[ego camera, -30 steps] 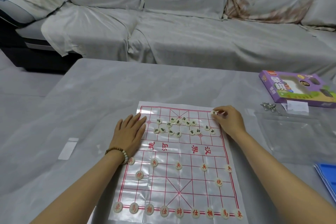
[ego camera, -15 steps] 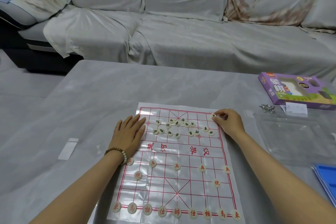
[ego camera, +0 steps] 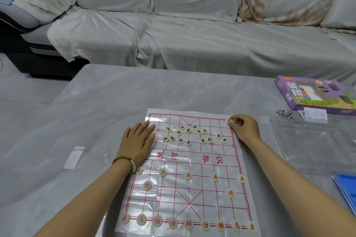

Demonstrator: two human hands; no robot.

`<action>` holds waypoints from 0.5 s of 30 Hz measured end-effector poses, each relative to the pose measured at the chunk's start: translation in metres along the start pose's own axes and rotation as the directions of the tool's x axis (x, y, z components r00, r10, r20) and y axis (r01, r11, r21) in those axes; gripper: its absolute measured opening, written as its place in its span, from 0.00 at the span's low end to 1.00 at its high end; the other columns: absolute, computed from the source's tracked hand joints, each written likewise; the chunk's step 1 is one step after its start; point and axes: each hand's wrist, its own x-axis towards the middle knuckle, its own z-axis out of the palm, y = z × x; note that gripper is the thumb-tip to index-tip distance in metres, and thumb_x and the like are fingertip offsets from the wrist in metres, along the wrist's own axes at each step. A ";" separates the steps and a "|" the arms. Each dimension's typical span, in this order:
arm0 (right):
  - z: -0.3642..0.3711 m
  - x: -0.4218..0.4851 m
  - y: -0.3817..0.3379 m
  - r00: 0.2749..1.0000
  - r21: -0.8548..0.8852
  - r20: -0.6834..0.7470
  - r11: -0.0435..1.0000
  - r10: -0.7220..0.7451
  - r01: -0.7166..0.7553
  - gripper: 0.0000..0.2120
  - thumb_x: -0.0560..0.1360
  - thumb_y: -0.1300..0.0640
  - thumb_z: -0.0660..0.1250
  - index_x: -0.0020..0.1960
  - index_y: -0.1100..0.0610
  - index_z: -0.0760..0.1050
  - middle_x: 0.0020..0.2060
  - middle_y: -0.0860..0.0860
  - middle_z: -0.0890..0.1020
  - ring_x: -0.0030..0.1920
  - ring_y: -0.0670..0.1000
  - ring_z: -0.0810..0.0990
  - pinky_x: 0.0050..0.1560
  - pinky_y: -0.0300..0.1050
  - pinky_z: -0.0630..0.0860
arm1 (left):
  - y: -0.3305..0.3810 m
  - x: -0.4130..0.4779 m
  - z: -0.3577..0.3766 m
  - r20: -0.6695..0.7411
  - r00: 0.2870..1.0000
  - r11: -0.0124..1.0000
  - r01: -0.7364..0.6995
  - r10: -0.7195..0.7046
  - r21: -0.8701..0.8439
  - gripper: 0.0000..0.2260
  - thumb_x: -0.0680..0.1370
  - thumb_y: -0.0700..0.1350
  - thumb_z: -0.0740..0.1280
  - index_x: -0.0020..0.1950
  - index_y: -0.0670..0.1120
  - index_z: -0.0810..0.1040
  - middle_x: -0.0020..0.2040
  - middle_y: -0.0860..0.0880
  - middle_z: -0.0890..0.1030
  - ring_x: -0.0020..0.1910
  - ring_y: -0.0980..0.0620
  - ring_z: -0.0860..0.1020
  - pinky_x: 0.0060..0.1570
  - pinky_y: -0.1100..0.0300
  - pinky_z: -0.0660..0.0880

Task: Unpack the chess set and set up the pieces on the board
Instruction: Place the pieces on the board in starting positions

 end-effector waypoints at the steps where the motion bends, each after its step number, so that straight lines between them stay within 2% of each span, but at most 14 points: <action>1: 0.000 0.000 0.000 1.000 -0.001 0.001 1.000 0.003 -0.003 0.08 0.72 0.56 0.72 0.50 0.57 0.80 0.48 0.54 0.80 0.44 0.49 0.76 0.48 0.42 0.75 | 0.000 0.000 0.000 0.002 1.000 1.000 0.000 0.000 0.002 0.37 0.71 0.68 0.30 0.75 0.56 0.55 0.76 0.55 0.55 0.75 0.54 0.50 0.74 0.54 0.42; 6: -0.002 -0.010 -0.013 0.999 0.020 -0.026 1.000 -0.023 0.024 0.14 0.72 0.55 0.71 0.57 0.54 0.76 0.48 0.51 0.77 0.44 0.48 0.74 0.47 0.44 0.74 | -0.002 0.001 0.001 -0.004 1.000 1.000 -0.005 0.005 -0.012 0.39 0.70 0.69 0.29 0.75 0.56 0.56 0.76 0.55 0.56 0.75 0.53 0.50 0.74 0.53 0.42; 8: 0.000 -0.018 -0.023 0.996 0.029 0.007 0.996 -0.085 0.085 0.11 0.72 0.53 0.71 0.54 0.52 0.77 0.46 0.49 0.76 0.42 0.46 0.73 0.44 0.40 0.71 | -0.002 0.001 0.001 -0.006 1.000 1.000 -0.005 0.005 -0.012 0.37 0.71 0.68 0.32 0.75 0.56 0.56 0.76 0.55 0.56 0.75 0.54 0.50 0.74 0.53 0.42; 10: 0.001 -0.028 -0.031 0.986 0.019 0.097 0.990 -0.139 0.137 0.08 0.71 0.51 0.72 0.50 0.50 0.79 0.45 0.46 0.76 0.43 0.46 0.74 0.44 0.38 0.70 | -0.002 0.001 0.001 -0.006 1.000 1.000 -0.007 0.007 -0.018 0.35 0.72 0.67 0.33 0.75 0.56 0.57 0.76 0.55 0.56 0.75 0.54 0.51 0.74 0.53 0.43; 13: 0.003 -0.043 -0.037 0.960 -0.014 0.219 0.984 -0.173 0.180 0.08 0.71 0.48 0.71 0.50 0.46 0.80 0.48 0.43 0.76 0.49 0.46 0.73 0.52 0.42 0.72 | -0.002 0.001 0.001 -0.010 1.000 1.000 -0.009 0.008 -0.014 0.35 0.72 0.67 0.33 0.74 0.56 0.57 0.76 0.55 0.56 0.75 0.54 0.51 0.74 0.53 0.43; 15: 0.005 -0.050 -0.038 0.940 -0.050 0.273 0.973 -0.205 0.226 0.11 0.70 0.46 0.72 0.51 0.46 0.80 0.50 0.42 0.75 0.52 0.45 0.71 0.57 0.44 0.69 | -0.002 0.001 0.002 -0.008 1.000 1.000 -0.005 0.005 -0.008 0.34 0.72 0.66 0.34 0.74 0.56 0.56 0.76 0.55 0.56 0.75 0.54 0.50 0.74 0.53 0.43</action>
